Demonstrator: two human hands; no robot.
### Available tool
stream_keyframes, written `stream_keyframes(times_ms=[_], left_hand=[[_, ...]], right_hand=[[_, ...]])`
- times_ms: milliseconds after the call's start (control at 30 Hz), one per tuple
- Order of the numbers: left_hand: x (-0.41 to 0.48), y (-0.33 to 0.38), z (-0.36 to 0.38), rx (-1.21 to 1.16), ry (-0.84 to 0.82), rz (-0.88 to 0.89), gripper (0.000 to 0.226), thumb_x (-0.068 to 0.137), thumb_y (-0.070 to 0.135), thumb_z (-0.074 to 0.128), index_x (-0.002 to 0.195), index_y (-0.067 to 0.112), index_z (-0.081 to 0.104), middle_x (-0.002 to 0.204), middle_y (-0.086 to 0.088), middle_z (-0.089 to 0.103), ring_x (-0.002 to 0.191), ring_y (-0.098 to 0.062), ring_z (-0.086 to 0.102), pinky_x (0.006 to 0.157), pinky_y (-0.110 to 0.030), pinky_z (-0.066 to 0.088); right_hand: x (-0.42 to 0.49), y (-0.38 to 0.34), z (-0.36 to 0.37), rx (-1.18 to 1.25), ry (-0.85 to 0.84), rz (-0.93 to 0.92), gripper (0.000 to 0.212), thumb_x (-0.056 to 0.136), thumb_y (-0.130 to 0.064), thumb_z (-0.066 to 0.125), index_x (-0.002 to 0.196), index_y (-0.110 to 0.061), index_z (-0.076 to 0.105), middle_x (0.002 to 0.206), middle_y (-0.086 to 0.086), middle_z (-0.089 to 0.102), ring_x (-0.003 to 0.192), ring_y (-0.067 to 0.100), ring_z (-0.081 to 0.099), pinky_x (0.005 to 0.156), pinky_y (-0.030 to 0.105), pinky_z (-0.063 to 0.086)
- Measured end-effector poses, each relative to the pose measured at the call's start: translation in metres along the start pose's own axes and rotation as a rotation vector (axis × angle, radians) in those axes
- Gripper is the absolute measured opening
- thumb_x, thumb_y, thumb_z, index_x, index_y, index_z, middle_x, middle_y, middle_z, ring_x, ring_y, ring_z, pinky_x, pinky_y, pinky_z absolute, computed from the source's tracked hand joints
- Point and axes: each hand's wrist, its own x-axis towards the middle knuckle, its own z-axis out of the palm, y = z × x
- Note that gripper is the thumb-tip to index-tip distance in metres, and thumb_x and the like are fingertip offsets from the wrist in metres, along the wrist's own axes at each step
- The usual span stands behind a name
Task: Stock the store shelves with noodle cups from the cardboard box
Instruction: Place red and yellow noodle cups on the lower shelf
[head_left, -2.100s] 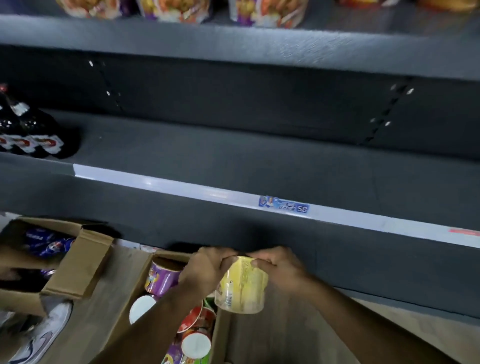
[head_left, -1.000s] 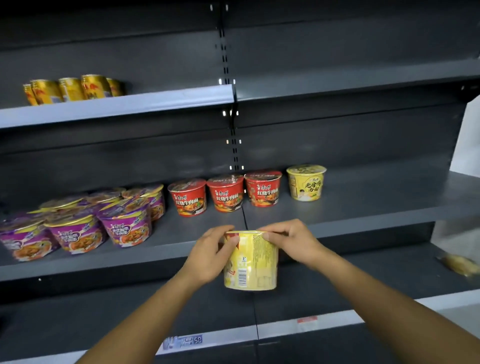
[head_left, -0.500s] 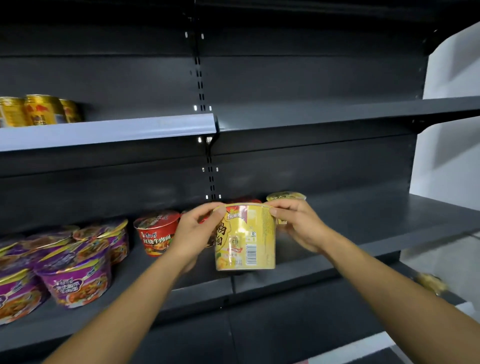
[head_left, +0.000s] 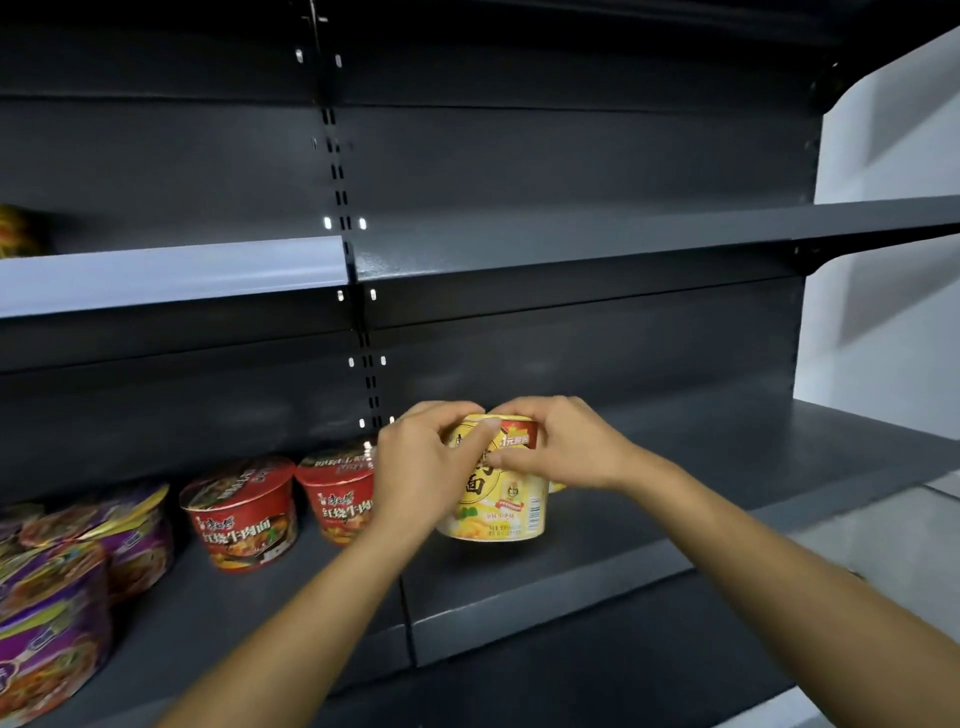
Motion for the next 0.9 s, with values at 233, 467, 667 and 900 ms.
stream_keyframes(times_ms=[233,467,667,900], left_hand=[[0.009,0.025,0.050,0.331,0.144,0.107,0.032,0.080,0.055,0.064,0.101,0.033,0.071,0.104,0.015,0.067,0.087,-0.013,0.065,0.066,-0.023,0.039],[0.021,0.016,0.076,0.334,0.033,0.112,0.034,0.082,0.050,0.064,0.112,0.034,0.067,0.129,0.018,0.056,0.110,-0.007,0.058,0.081,-0.021,0.036],[0.019,-0.002,0.099,0.033,-0.252,0.014,0.067,0.067,0.076,0.059,0.119,0.034,0.062,0.118,0.024,0.050,0.108,0.011,0.047,0.094,-0.007,0.033],[0.001,-0.015,0.126,-0.013,-0.239,0.017,0.059,0.065,0.069,0.067,0.112,0.033,0.066,0.116,0.030,0.051,0.110,0.021,0.044,0.087,0.004,0.029]], right_hand=[[0.030,0.035,-0.021,-0.231,-0.090,-0.072,0.044,0.069,-0.037,0.067,0.113,-0.035,0.066,0.098,-0.009,0.072,0.092,0.009,0.064,0.080,0.031,0.054],[0.025,0.085,-0.047,-0.017,-0.105,-0.059,0.052,0.067,-0.043,0.080,0.117,-0.042,0.064,0.102,-0.015,0.072,0.088,-0.007,0.064,0.081,0.017,0.053],[0.010,0.123,-0.056,0.181,-0.208,-0.077,0.056,0.063,-0.030,0.087,0.115,-0.033,0.067,0.116,-0.013,0.067,0.107,-0.004,0.060,0.093,0.020,0.050],[0.002,0.159,-0.046,0.141,-0.276,-0.148,0.063,0.061,-0.036,0.087,0.119,-0.036,0.063,0.125,-0.020,0.059,0.120,-0.012,0.047,0.106,0.015,0.035]])
